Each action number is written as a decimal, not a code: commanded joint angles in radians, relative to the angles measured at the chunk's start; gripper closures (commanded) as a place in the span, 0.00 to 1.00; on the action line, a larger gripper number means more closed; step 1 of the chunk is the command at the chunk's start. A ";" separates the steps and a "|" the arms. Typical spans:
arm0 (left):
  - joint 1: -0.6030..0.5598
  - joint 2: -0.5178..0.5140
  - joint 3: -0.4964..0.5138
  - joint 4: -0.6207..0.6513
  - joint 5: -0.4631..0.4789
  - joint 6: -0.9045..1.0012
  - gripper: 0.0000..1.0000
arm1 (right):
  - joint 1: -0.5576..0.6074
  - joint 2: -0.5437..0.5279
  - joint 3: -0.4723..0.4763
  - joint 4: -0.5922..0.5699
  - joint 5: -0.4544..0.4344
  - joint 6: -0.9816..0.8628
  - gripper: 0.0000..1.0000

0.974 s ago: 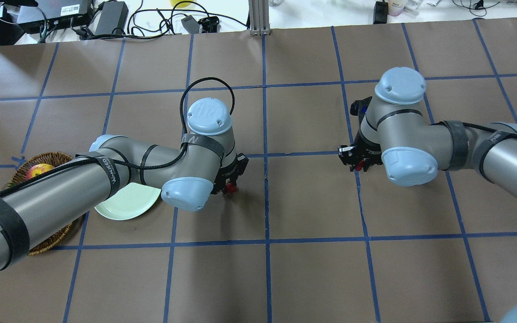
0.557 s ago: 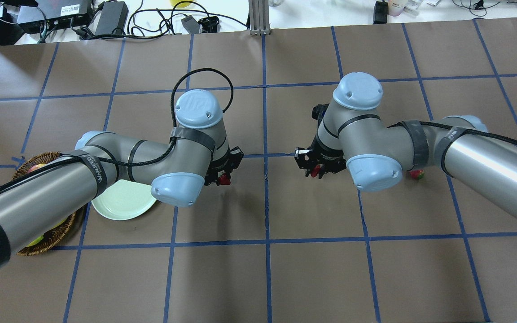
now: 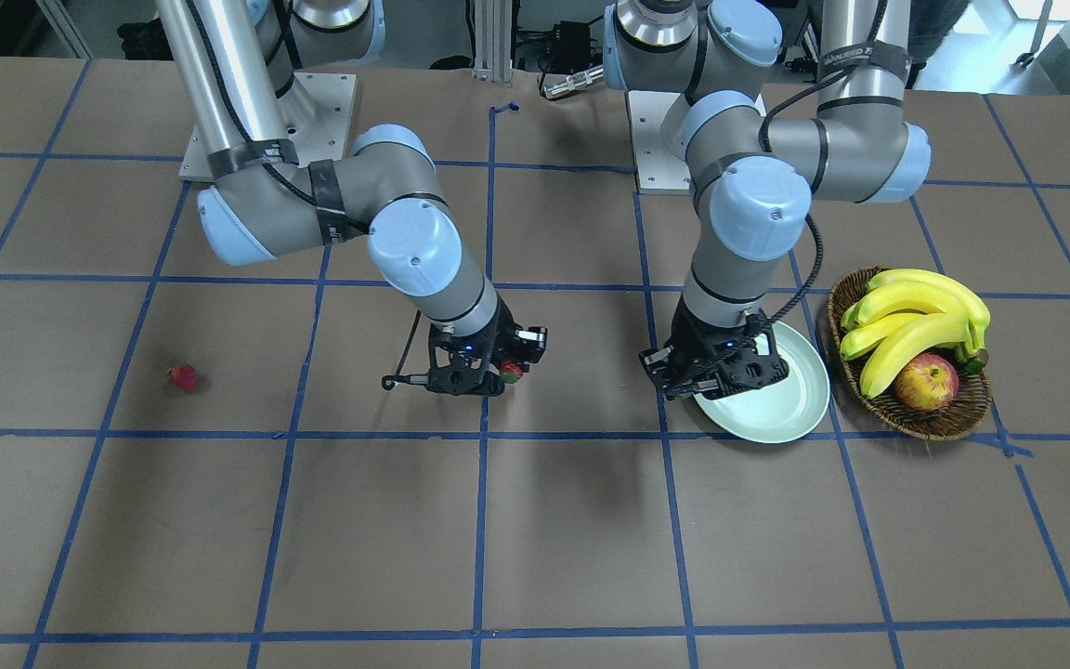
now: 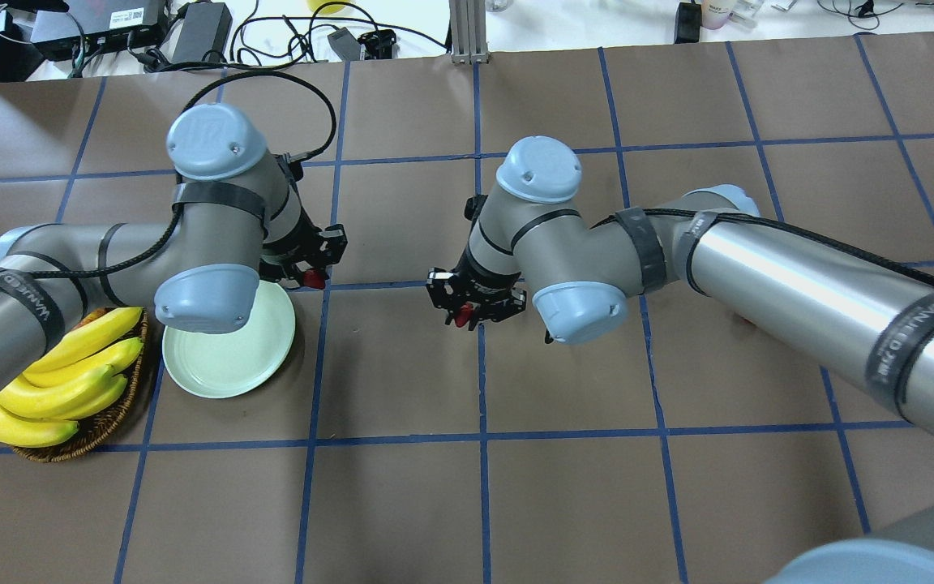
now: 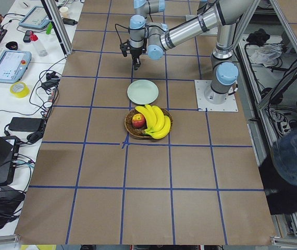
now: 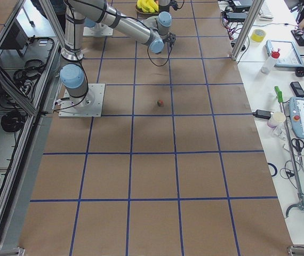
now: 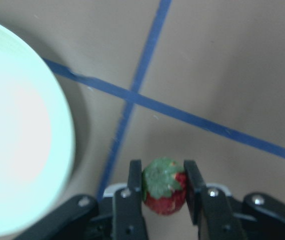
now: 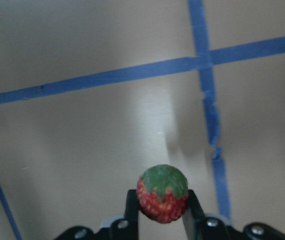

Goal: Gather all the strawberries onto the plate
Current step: 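Drop left gripper's strawberry onto the plate while right sets its strawberry mid-table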

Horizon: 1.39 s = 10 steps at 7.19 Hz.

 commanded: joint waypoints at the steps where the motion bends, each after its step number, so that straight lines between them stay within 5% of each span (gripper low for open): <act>1: 0.139 0.013 -0.006 -0.009 -0.005 0.330 1.00 | 0.063 0.087 -0.095 -0.024 0.024 0.062 0.77; 2: 0.197 0.011 -0.016 -0.015 -0.009 0.470 1.00 | 0.063 0.089 -0.095 -0.021 0.013 0.061 0.15; 3: 0.248 0.003 -0.045 -0.017 -0.012 0.547 1.00 | 0.065 0.083 -0.095 -0.009 0.007 0.056 0.00; 5: 0.279 0.000 -0.110 0.003 -0.012 0.571 1.00 | 0.063 0.027 -0.086 0.064 -0.071 0.017 0.00; 6: 0.279 -0.004 -0.118 0.000 -0.004 0.574 0.70 | 0.047 -0.015 -0.084 0.128 -0.158 -0.041 0.00; 7: 0.279 -0.003 -0.119 -0.003 -0.002 0.571 0.09 | 0.002 -0.062 -0.092 0.158 -0.248 -0.092 0.00; 8: 0.277 0.011 -0.112 -0.004 0.001 0.562 0.00 | -0.098 -0.107 -0.087 0.190 -0.272 -0.141 0.00; 10: 0.247 0.011 -0.089 -0.003 -0.013 0.571 0.00 | -0.289 -0.173 -0.081 0.283 -0.280 -0.355 0.00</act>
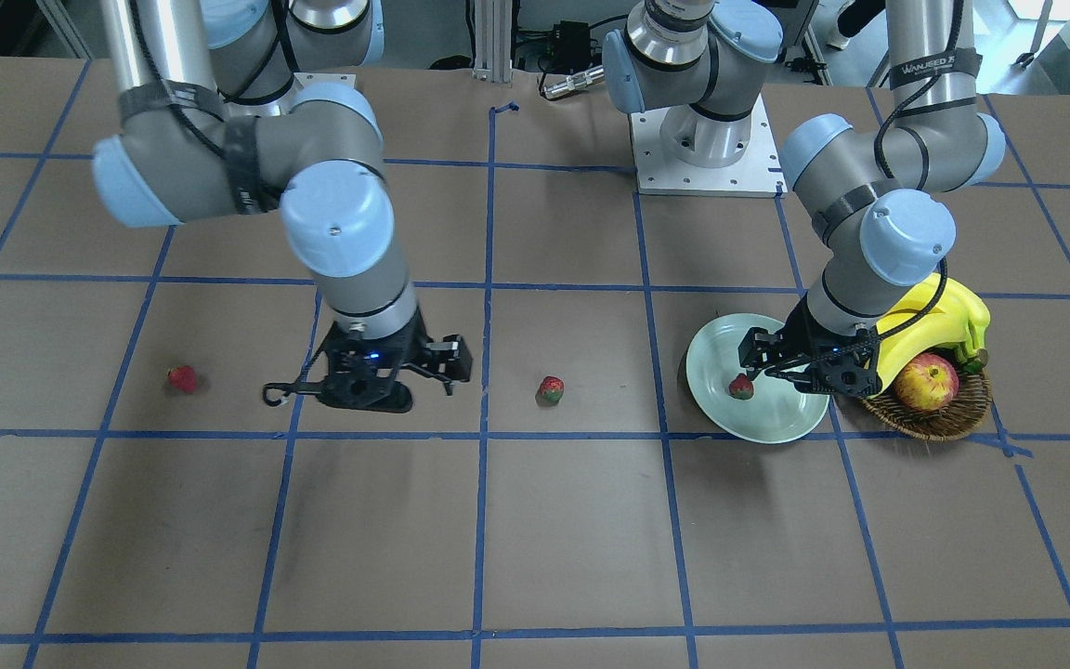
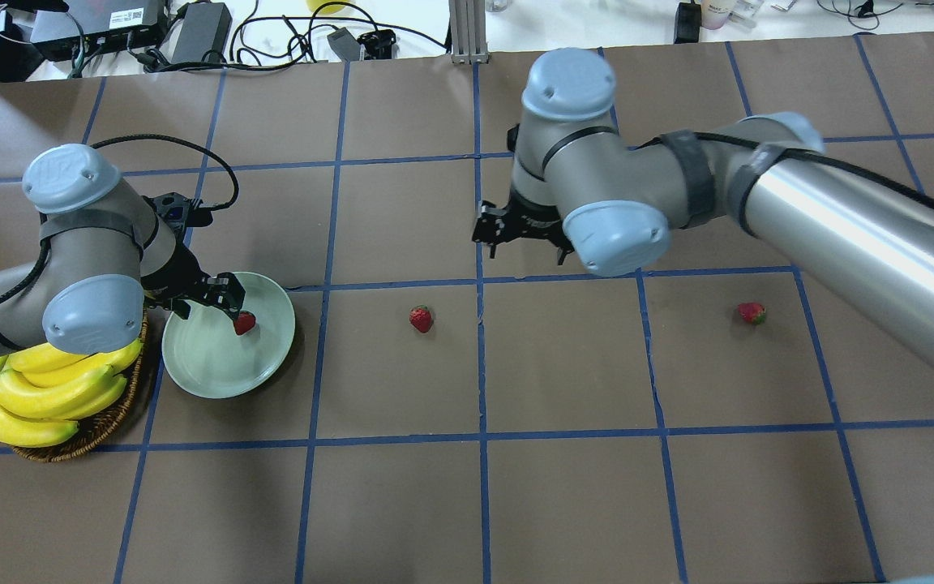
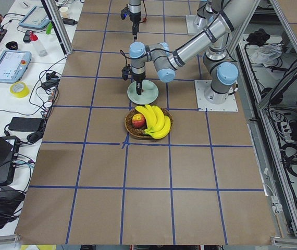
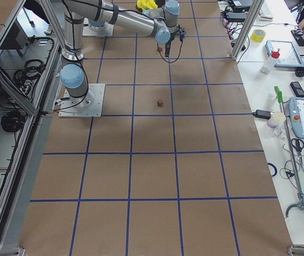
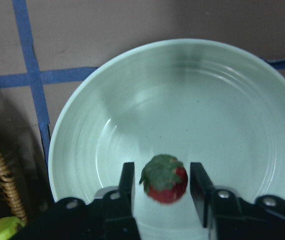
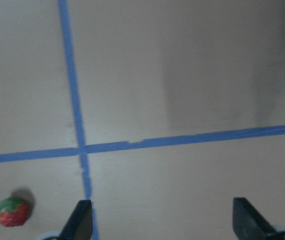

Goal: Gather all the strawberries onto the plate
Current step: 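Drop left gripper's strawberry onto the plate while right sets its strawberry mid-table, then grasp the mid-table strawberry with left gripper while right grasps the last strawberry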

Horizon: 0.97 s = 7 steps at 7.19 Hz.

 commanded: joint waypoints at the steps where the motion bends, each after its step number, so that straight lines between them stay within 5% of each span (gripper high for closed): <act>1: -0.099 -0.004 0.061 -0.006 -0.003 -0.022 0.00 | -0.186 -0.044 0.003 0.060 -0.087 -0.280 0.01; 2: -0.202 -0.016 0.101 -0.007 0.001 -0.104 0.00 | -0.274 -0.046 0.029 0.060 -0.131 -0.394 0.14; 4: -0.319 -0.056 0.127 0.011 -0.011 -0.301 0.00 | -0.412 -0.053 0.127 0.024 -0.132 -0.562 0.12; 7: -0.439 -0.138 0.143 0.092 -0.099 -0.431 0.00 | -0.476 -0.046 0.393 -0.306 -0.132 -0.653 0.13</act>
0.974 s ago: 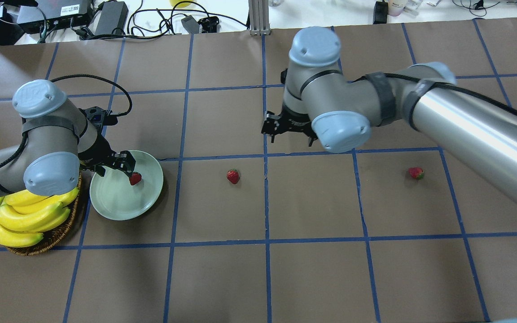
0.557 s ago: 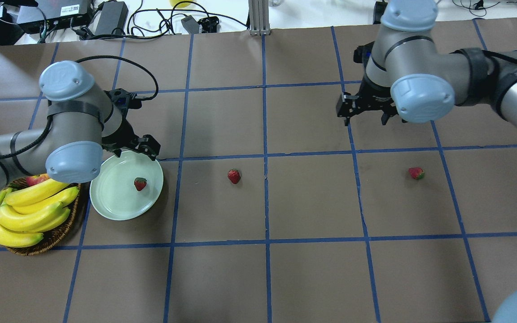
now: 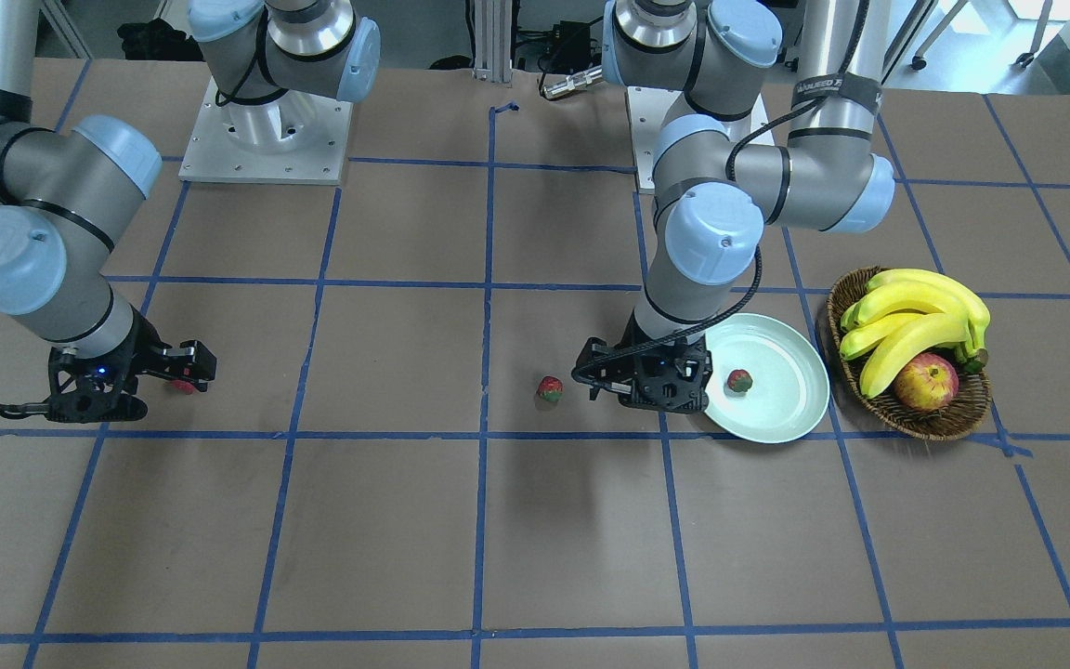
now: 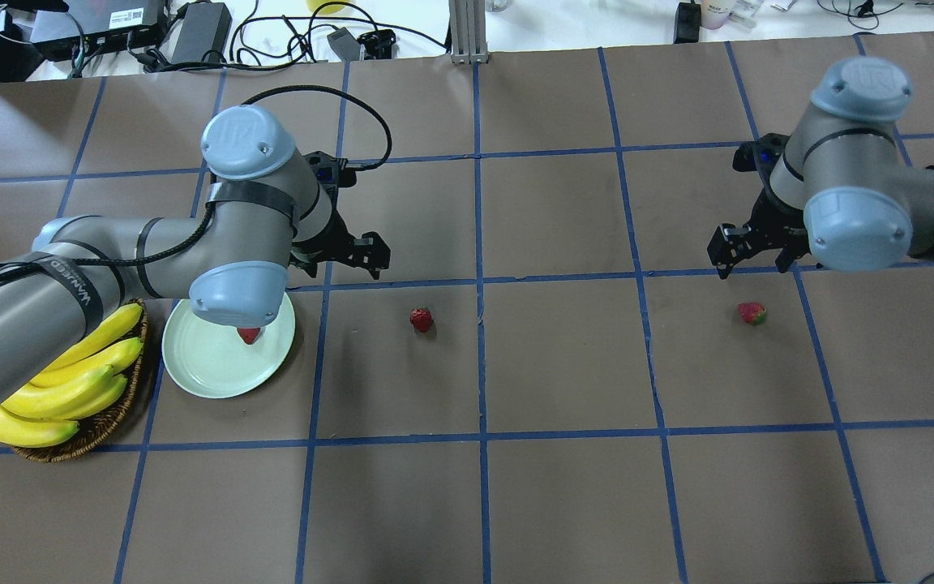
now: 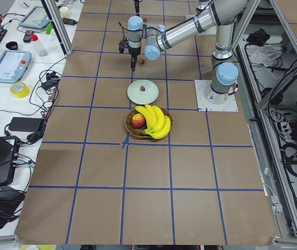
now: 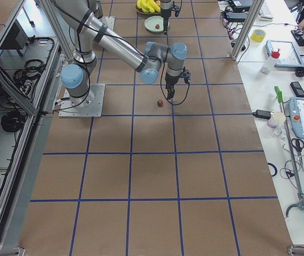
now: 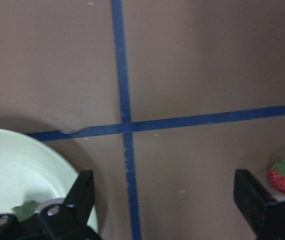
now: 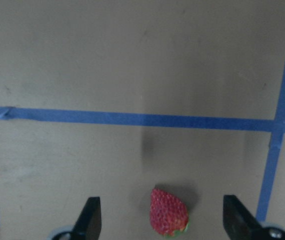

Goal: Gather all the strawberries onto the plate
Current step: 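Grasp the mid-table strawberry with left gripper while right grasps the last strawberry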

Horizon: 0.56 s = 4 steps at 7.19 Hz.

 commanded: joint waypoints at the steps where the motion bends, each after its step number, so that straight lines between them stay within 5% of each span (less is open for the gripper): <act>1: -0.087 -0.062 0.004 0.036 -0.013 -0.097 0.00 | -0.017 0.012 0.158 -0.232 0.001 -0.024 0.22; 2: -0.099 -0.087 0.004 0.045 -0.017 -0.127 0.00 | -0.017 0.014 0.156 -0.227 -0.005 -0.027 0.29; 3: -0.109 -0.116 0.002 0.051 -0.017 -0.134 0.10 | -0.017 0.012 0.153 -0.214 -0.020 -0.030 0.63; 4: -0.145 -0.130 0.002 0.051 -0.014 -0.162 0.09 | -0.017 0.005 0.147 -0.193 -0.022 -0.042 0.93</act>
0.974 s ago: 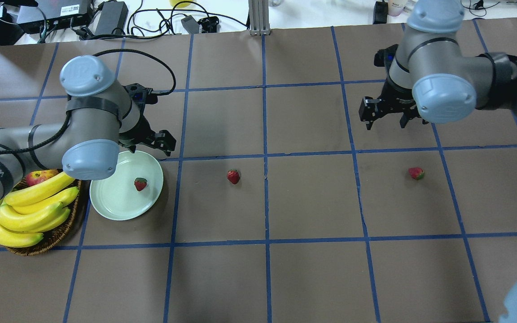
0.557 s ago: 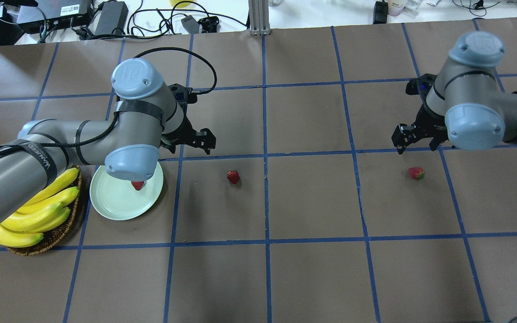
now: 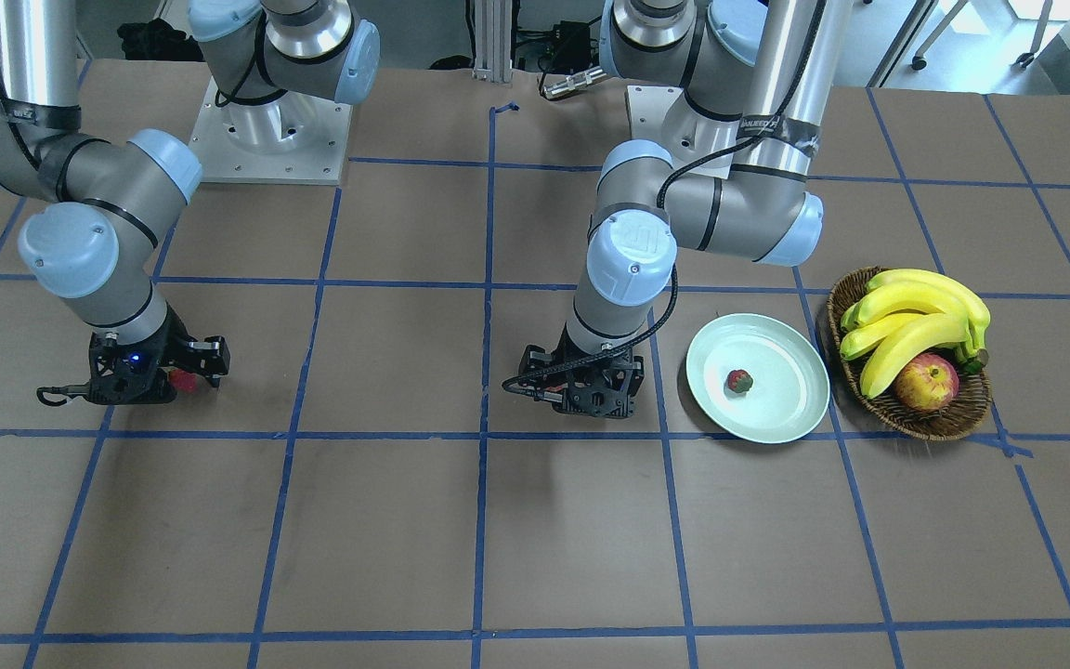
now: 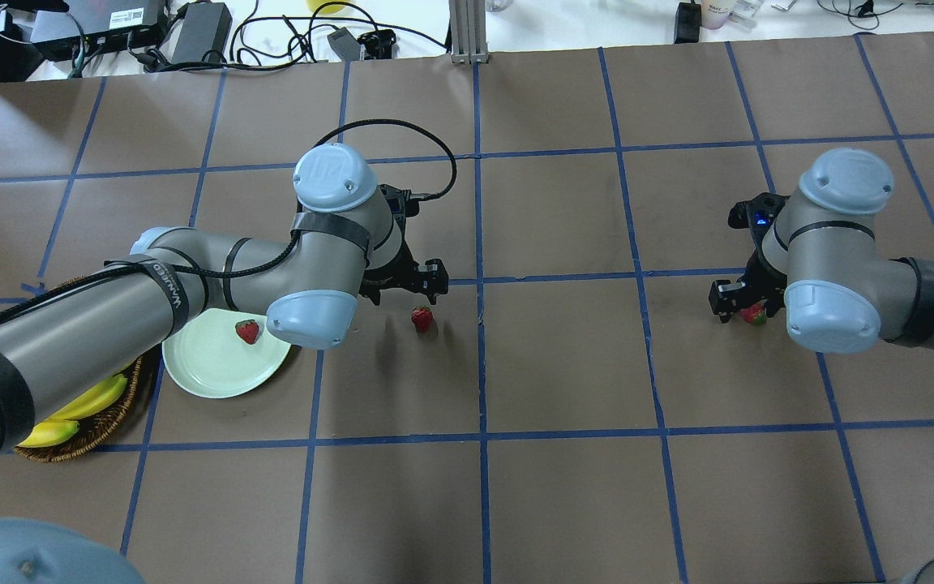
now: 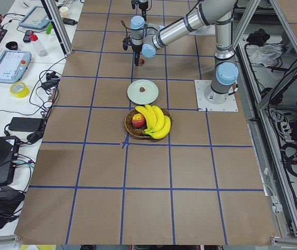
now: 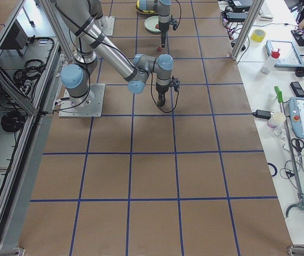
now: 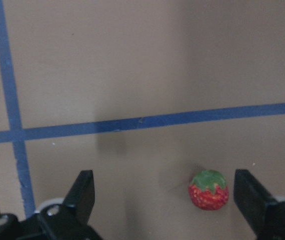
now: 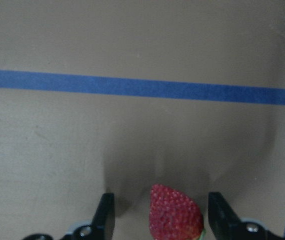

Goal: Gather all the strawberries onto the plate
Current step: 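Grasp the mid-table strawberry with left gripper while right grasps the last strawberry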

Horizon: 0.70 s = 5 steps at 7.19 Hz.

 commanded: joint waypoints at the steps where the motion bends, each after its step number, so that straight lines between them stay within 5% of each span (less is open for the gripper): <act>1: -0.049 -0.029 0.001 0.004 0.003 -0.077 0.24 | 0.001 -0.008 -0.005 0.020 -0.013 -0.010 1.00; 4: -0.049 -0.024 -0.001 -0.001 0.002 -0.082 0.85 | 0.071 -0.034 -0.114 0.181 0.011 0.085 1.00; 5: -0.049 -0.018 -0.001 -0.001 0.003 -0.083 0.97 | 0.179 -0.029 -0.174 0.253 0.070 0.199 1.00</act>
